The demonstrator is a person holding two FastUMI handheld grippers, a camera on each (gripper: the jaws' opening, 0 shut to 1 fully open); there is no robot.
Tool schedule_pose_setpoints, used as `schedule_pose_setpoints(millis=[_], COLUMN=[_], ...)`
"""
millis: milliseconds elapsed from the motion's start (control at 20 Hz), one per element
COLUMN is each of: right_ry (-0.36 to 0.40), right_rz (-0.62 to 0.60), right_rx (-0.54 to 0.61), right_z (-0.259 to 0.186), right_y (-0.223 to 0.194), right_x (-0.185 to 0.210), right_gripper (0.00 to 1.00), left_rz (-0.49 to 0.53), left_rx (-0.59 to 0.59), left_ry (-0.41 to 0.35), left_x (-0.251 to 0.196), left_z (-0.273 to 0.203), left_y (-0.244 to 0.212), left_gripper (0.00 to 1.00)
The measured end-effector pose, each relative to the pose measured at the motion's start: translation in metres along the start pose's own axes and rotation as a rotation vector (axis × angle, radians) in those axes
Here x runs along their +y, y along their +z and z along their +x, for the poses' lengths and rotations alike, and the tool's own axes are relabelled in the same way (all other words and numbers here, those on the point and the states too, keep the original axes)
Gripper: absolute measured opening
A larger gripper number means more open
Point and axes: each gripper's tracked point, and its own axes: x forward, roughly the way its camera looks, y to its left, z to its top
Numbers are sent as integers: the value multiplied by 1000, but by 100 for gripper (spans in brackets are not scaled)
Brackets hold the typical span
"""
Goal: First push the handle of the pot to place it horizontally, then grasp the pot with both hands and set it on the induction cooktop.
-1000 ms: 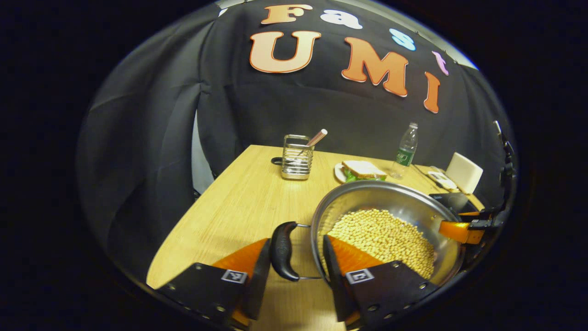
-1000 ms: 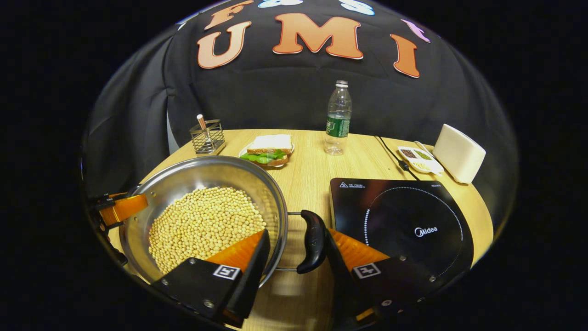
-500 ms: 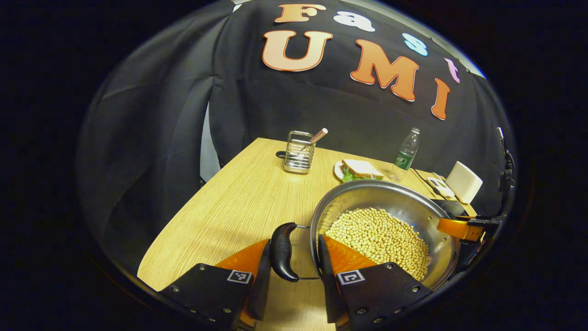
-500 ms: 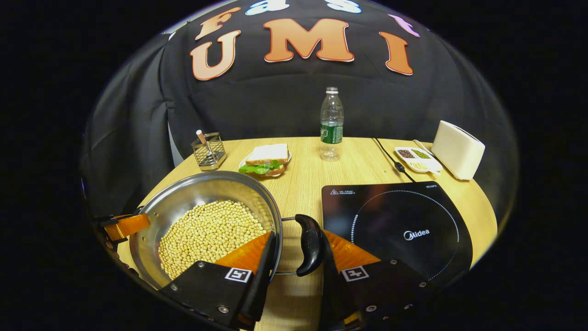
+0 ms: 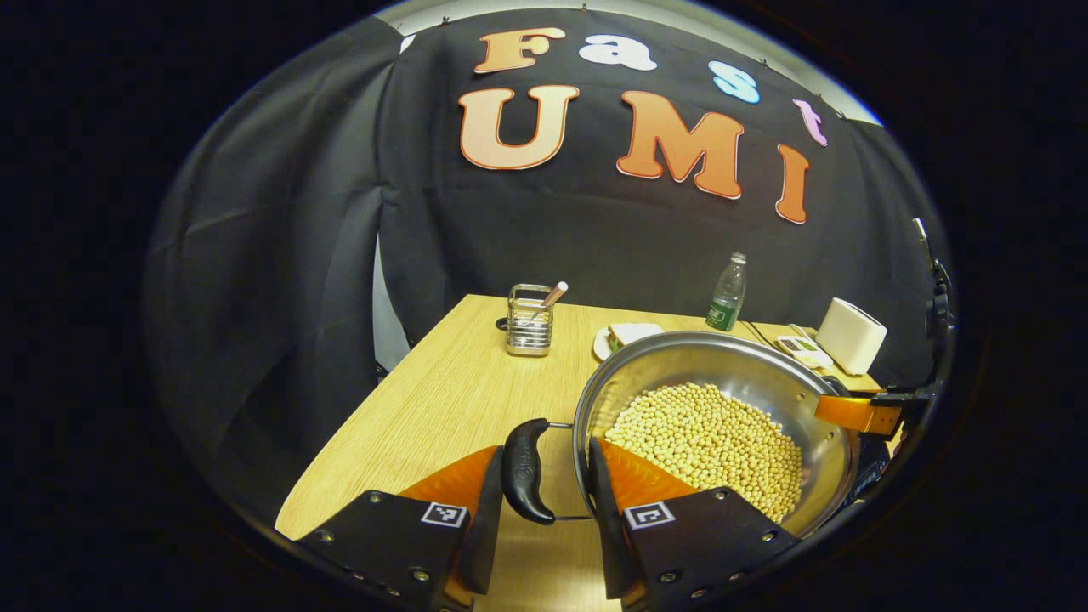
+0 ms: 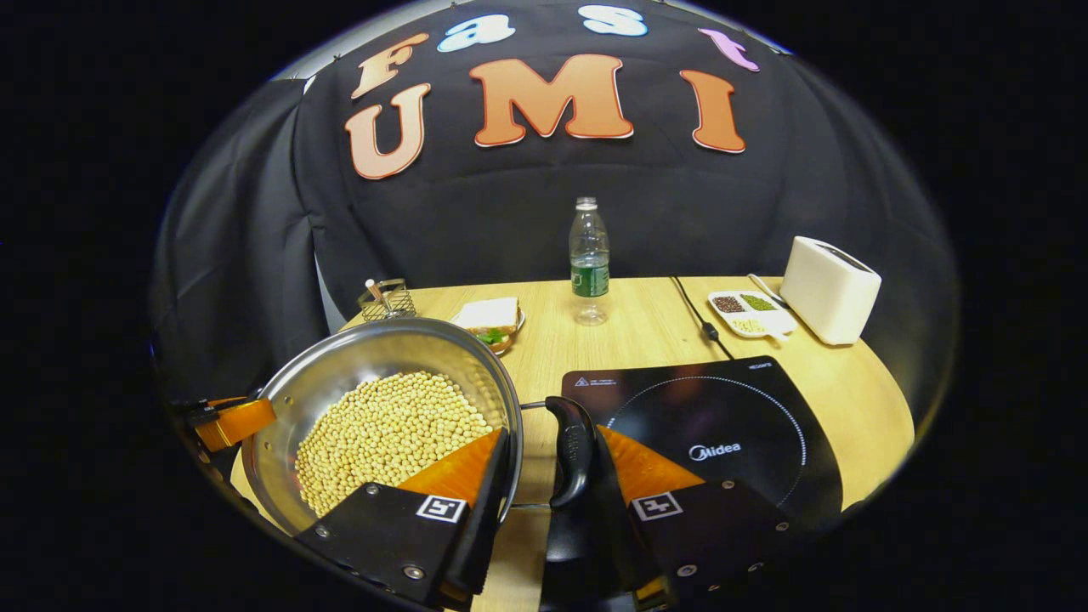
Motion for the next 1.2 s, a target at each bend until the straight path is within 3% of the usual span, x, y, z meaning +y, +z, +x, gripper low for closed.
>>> schedule_pose_setpoints(millis=[150,200,250,300,350,400,450,500,600,700,850,900,950,1050,1200], right_ry=[3,58,20,2,-12,18,51,75,78,88,84,83,81,77,46], right_rz=[8,30,8,-13,-19,23,80,77,83,126,125,127,124,115,79], right_rx=[-19,-61,-38,-53,-26,13,35,53,76,81,87,87,87,88,78], right_z=[-10,-15,-5,-16,-19,2,2,10,13,15,14,14,15,12,12], right_y=[8,19,13,12,4,-12,-17,-21,-29,-32,-36,-37,-38,-39,-40], right_x=[-12,-2,-3,-15,-14,-25,-18,-14,-16,-14,-16,-15,-15,-15,-18], right_gripper=[57,57,53,47,46,46,47,47,48,48,48,48,48,50,51], left_rz=[28,11,15,76,84,-1,-71,-114,-109,-30,5,2,-3,-35,-55], left_rx=[-20,-116,-174,-220,-173,-29,23,52,-5,-42,21,57,83,108,92], left_ry=[-22,-146,-187,-171,-69,-24,-14,17,42,59,1,-9,-12,-17,-31], left_x=[-20,-58,-78,-83,-59,-46,-35,-25,-3,14,18,17,18,17,19], left_z=[-11,-19,-26,-26,-4,9,17,18,19,11,8,11,14,22,20], left_y=[14,39,53,65,45,5,-18,-27,-13,0,-20,-30,-37,-46,-45], left_gripper=[52,52,46,39,40,30,31,31,30,33,53,64,65,76,77])
